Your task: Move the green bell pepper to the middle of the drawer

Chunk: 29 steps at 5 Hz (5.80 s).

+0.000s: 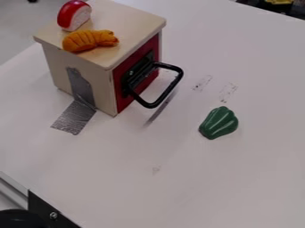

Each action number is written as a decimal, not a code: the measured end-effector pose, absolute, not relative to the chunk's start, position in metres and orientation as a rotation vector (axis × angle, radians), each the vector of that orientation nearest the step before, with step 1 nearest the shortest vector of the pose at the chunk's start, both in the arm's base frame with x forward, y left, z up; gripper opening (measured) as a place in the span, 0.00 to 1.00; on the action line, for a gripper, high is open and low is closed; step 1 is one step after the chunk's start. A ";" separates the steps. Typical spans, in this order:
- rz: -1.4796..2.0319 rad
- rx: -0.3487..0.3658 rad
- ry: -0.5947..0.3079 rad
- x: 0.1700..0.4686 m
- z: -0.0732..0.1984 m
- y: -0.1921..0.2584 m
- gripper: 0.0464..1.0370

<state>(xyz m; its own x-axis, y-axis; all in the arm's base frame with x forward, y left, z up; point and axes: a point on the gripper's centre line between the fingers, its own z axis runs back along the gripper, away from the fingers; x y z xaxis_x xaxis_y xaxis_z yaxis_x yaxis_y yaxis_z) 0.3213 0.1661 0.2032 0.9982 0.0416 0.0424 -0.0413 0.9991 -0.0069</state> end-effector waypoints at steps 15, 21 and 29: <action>-0.051 -0.020 0.123 0.314 0.001 -0.055 0.82; 0.013 0.025 -0.043 0.174 0.107 0.090 0.82; -0.001 0.071 -0.110 0.160 0.117 0.143 0.95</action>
